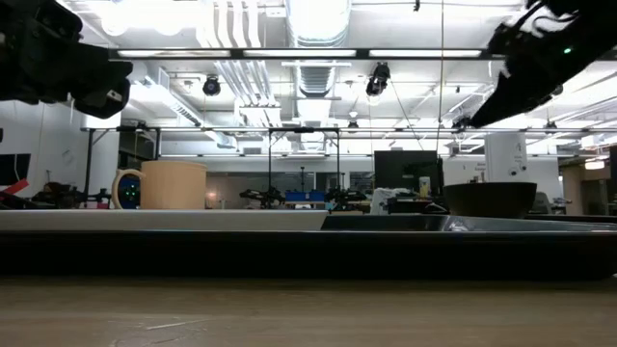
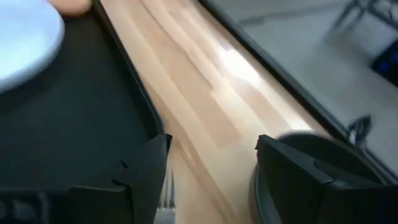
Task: Set up tray
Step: Put the black bowl on top of the white plate
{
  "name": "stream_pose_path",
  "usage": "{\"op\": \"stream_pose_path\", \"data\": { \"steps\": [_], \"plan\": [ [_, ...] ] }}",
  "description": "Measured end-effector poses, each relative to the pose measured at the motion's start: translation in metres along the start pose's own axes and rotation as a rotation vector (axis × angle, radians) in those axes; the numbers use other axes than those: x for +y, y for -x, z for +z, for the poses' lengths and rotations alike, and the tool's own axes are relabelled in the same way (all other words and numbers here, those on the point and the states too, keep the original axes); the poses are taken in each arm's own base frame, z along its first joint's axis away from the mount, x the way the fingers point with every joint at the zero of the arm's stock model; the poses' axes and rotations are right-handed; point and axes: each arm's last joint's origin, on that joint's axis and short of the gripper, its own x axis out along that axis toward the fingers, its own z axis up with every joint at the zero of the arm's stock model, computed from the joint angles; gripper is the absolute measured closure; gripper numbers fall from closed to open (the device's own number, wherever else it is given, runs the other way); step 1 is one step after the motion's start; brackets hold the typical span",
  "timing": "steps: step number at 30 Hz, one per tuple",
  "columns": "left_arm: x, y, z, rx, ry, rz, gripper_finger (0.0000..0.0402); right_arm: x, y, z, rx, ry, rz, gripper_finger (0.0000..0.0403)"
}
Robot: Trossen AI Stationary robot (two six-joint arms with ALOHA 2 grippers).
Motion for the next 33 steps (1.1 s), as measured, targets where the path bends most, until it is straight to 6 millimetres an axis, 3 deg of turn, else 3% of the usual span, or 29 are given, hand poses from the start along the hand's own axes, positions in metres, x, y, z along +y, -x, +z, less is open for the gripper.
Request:
{"op": "stream_pose_path", "data": {
  "steps": [6, 19, 33],
  "plan": [
    [0.0, -0.001, -0.002, 0.022, 0.001, 0.001, 0.03, -0.003, -0.025, 0.006, 0.133, -0.001, -0.095, 0.0147],
    [0.001, -0.006, -0.008, 0.093, 0.002, 0.006, 0.03, -0.035, -0.06, 0.007, 0.315, -0.117, -0.107, 0.016],
    [0.001, -0.01, -0.016, 0.18, 0.005, 0.011, 0.03, -0.032, -0.088, -0.007, 0.466, -0.085, -0.127, 0.0175]
  ]
}}
